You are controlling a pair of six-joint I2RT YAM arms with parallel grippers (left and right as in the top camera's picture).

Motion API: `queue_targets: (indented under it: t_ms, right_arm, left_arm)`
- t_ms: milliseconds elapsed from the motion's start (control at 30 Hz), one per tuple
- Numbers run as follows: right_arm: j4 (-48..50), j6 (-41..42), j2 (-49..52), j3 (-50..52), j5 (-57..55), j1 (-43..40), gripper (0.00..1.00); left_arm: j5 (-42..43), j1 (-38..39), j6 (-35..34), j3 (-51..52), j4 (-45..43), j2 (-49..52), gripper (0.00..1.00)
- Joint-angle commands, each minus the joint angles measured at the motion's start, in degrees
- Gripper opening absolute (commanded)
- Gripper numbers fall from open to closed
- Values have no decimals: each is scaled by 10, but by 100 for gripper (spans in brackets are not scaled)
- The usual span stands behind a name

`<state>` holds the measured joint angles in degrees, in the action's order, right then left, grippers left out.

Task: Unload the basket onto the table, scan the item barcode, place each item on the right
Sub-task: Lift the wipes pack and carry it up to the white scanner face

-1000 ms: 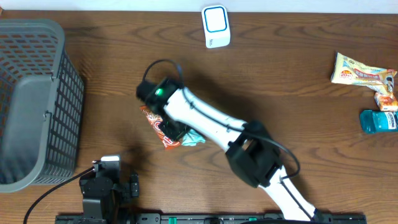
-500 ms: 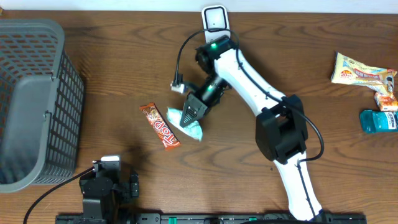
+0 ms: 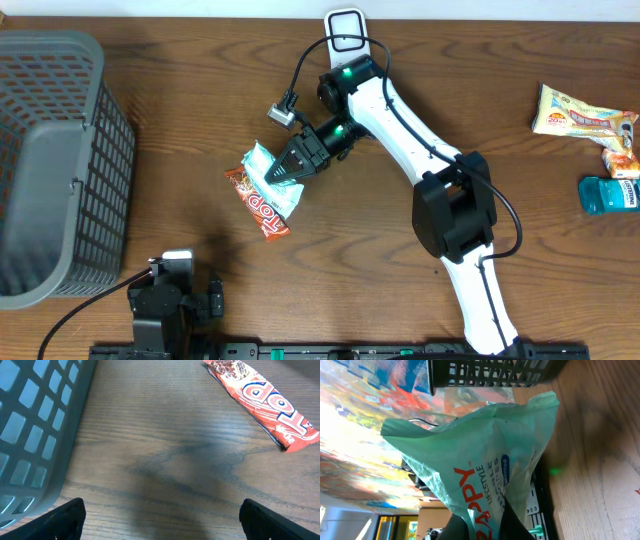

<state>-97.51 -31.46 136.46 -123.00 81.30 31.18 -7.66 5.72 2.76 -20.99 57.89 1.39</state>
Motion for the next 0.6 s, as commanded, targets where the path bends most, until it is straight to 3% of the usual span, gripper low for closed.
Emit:
queue_targets:
  t_ms: [0,200,300,433,567]
  right_arm:
    - [0,-3,-5,-2,33,-2,1]
    - [13,-28,-5,-2,-18,-16,1]
    - [67,-64,-5,-2,-226,-19,1]
    - [130,48,-4,-2,-424,-19,1]
    - [257,100,-4,-3,-592,-21,1]
  left_arm:
    - [-3,-3,-3,0,10,-1,98]
    - [-3,-3,-3,0,10,-1,98]
    - [-3,-3,-3,0,10,-1,98]
    - [-3,-3,-3,0,10,-1,98]
    - [-3,-3,-3,0,10,-1,98]
